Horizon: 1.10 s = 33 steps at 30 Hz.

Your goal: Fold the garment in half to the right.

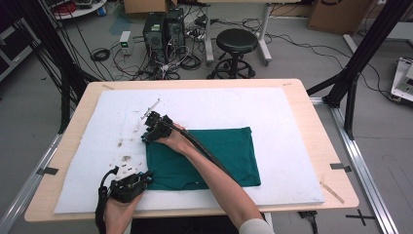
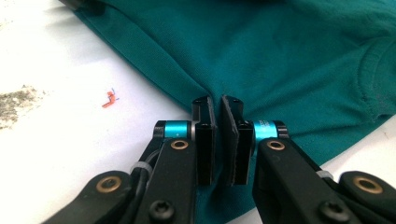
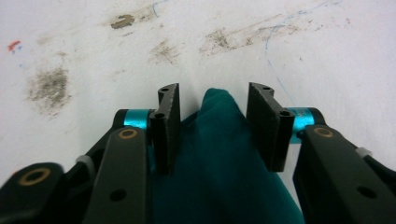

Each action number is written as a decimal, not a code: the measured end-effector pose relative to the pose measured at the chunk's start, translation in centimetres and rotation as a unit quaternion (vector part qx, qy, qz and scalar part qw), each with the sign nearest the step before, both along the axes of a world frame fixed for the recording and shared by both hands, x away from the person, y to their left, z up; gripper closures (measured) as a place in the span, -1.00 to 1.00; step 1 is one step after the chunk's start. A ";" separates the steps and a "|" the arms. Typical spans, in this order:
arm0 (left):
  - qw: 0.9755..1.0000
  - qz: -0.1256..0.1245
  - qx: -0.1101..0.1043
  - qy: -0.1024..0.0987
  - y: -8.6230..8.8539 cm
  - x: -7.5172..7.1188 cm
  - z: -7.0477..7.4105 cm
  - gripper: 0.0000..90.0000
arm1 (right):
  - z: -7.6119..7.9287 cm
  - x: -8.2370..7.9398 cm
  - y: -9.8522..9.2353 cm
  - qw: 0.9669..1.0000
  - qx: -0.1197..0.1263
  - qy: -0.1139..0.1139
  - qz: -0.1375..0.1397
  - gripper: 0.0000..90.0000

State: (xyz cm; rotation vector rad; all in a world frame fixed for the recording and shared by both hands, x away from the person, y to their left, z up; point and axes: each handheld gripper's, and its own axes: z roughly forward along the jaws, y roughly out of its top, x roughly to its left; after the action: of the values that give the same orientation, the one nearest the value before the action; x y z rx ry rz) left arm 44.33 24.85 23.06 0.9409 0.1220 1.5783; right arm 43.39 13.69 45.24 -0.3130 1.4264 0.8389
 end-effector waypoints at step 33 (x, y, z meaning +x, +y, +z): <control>0.997 -0.044 -0.026 -0.056 3.2 -3.7 -1.8 0.89 | -0.5 -4.8 -0.6 0.995 0.016 -0.007 0.097 0.88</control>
State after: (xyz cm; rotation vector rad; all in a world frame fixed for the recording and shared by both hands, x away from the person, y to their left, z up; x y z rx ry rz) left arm 40.61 28.07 21.22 0.8045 0.0425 1.5351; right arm 38.55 13.06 44.72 -0.4368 1.3826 1.0136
